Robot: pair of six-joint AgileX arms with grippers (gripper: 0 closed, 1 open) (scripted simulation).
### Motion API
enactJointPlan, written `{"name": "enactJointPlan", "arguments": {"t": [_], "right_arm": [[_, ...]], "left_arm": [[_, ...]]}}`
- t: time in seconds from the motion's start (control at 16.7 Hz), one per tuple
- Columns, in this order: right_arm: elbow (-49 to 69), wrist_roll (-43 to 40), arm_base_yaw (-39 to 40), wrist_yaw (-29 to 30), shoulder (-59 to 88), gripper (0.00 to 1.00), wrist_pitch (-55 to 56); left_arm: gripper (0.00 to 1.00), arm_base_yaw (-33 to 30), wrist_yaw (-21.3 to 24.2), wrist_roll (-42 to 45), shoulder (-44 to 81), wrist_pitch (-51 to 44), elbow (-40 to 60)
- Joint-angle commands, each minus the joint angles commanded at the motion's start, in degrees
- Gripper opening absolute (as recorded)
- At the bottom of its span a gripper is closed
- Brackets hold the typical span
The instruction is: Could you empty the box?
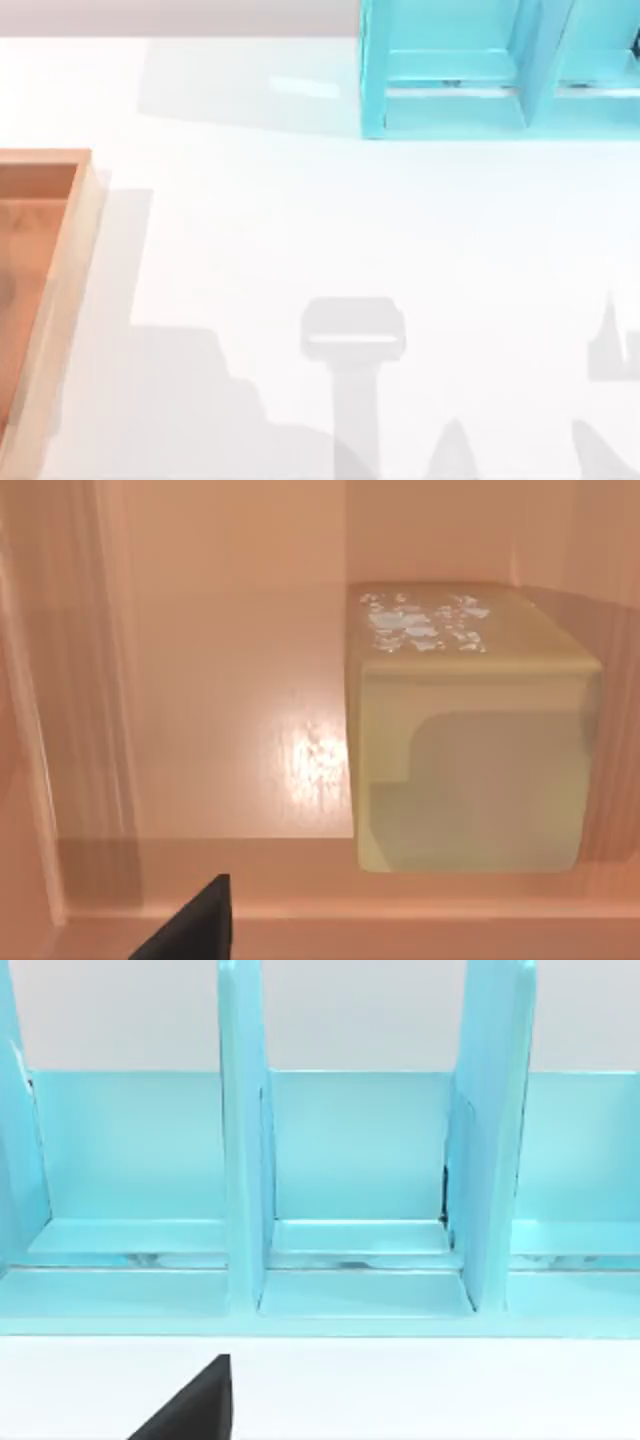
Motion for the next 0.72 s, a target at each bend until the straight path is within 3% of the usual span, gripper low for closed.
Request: {"name": "enactJointPlan", "arguments": {"t": [0.18, 0.54, 0.72], "right_arm": [[0.00, 0.00, 0.00, 0.00, 0.00, 1.00, 0.00], [0.00, 0.00, 0.00, 0.00, 0.00, 1.00, 0.00], [0.00, 0.00, 0.00, 0.00, 0.00, 1.00, 0.00]], "left_arm": [[1.00, 0.17, 0.02, -0.02, 1.32, 3.82, -3.19], [1.00, 0.40, 0.02, 0.31, 5.69, 20.17, -14.01], [1.00, 0.47, 0.02, 0.39, 6.74, 23.09, -16.48]]}}
